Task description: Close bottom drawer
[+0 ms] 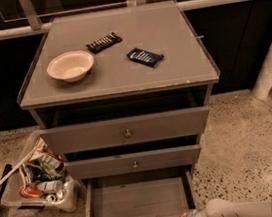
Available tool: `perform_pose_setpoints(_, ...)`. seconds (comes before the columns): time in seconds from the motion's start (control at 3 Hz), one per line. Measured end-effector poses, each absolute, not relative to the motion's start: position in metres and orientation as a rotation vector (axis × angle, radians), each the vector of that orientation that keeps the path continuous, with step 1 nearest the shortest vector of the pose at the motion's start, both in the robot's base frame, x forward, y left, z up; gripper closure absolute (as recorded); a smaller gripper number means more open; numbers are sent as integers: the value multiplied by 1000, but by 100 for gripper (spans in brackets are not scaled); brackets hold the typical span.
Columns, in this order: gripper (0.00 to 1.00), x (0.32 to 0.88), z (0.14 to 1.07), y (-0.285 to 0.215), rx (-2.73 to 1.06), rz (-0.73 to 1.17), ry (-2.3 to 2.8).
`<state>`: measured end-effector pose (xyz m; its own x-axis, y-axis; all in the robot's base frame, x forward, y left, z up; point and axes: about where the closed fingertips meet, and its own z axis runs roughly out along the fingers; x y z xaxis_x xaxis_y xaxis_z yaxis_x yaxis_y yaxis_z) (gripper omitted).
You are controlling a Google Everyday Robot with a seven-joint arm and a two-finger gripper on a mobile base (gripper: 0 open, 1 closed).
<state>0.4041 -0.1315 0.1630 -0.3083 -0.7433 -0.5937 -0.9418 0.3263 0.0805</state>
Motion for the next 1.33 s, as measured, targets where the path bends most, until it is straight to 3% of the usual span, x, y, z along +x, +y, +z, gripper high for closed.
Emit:
perform_pose_setpoints(0.33, 0, 419, 162, -114, -1485, 606, 2081)
perform_pose_setpoints(1.0, 43, 489, 177, -73, -1557, 540, 1922)
perform_pose_setpoints(1.33, 66, 558, 175, -87, -1559, 401, 1933)
